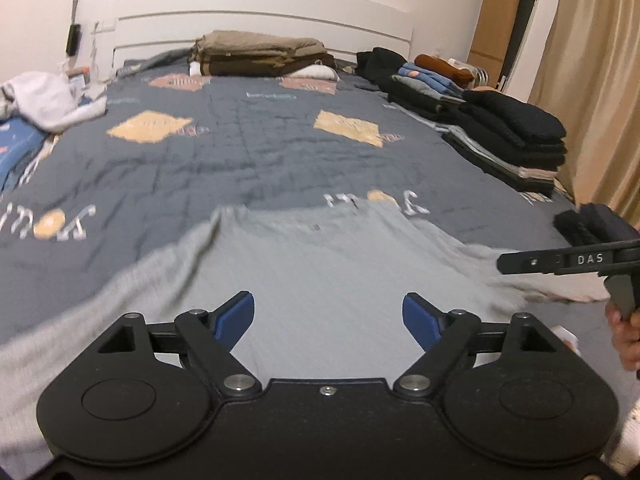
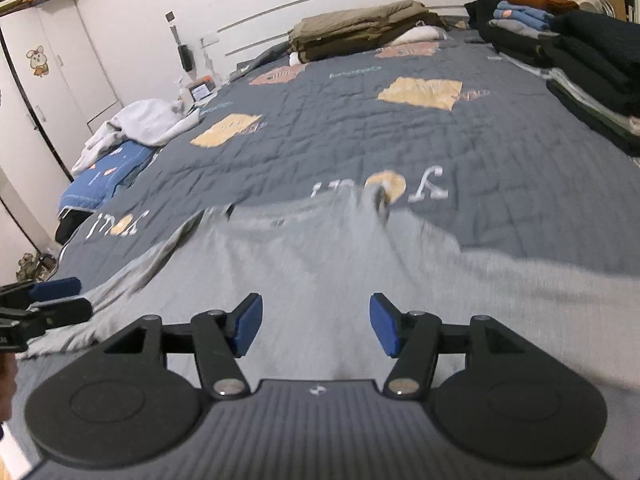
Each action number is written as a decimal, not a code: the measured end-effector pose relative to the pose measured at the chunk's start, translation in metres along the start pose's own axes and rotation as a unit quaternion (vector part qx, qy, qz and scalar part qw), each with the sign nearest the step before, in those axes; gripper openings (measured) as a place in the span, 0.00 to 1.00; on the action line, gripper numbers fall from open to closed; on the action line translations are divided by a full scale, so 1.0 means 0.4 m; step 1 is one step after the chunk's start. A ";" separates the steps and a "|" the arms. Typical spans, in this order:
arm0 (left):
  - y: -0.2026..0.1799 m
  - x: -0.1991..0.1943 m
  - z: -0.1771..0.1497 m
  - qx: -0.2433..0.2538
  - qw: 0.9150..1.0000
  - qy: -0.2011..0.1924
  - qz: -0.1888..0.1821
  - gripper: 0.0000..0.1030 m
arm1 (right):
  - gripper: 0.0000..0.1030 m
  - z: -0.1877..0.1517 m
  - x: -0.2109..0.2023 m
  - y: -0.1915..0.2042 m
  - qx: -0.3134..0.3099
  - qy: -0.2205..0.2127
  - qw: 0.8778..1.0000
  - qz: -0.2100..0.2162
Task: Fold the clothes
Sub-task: 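Open both grippers and withdraw them from the shirt, then move both open grippers along the grey shirt toward its hem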
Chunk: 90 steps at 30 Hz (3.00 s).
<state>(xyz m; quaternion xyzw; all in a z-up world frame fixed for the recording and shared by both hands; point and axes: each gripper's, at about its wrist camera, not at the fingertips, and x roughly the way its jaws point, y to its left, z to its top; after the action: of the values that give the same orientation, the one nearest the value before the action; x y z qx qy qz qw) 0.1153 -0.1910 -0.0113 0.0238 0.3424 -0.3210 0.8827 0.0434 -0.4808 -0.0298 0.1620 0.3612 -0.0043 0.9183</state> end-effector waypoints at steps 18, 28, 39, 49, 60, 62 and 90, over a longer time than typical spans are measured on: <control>-0.112 -0.232 -0.221 -0.005 0.999 -0.007 0.041 0.98 | 0.57 -0.244 -0.245 0.123 0.021 0.000 1.000 -0.019; -0.161 -0.320 -0.288 0.006 0.999 -0.002 0.047 1.00 | 0.57 -0.341 -0.331 0.175 0.010 0.008 0.999 -0.041; -0.208 -0.406 -0.337 0.026 0.998 -0.013 0.049 1.00 | 0.57 -0.399 -0.400 0.219 -0.004 0.002 0.999 -0.048; -0.199 -0.440 -0.402 0.017 0.998 -0.012 0.056 1.00 | 0.57 -0.453 -0.424 0.241 -0.001 0.003 1.000 -0.028; -0.157 -0.462 -0.474 -0.009 0.997 0.003 0.072 1.00 | 0.57 -0.525 -0.405 0.244 0.014 0.017 1.000 -0.008; -0.147 -0.468 -0.486 -0.015 0.997 0.005 0.076 1.00 | 0.57 -0.538 -0.394 0.253 0.010 0.021 1.000 -0.005; 0.067 -0.558 -0.631 -0.106 0.984 0.019 0.144 0.99 | 0.57 -0.613 -0.261 0.345 -0.024 0.057 0.997 0.043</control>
<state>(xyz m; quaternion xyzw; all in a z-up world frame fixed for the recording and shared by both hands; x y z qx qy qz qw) -0.1428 0.0191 -0.0704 -0.0143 0.3837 -0.1517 0.9108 -0.1787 -0.2876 -0.0881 0.1556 0.4058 0.0528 0.8991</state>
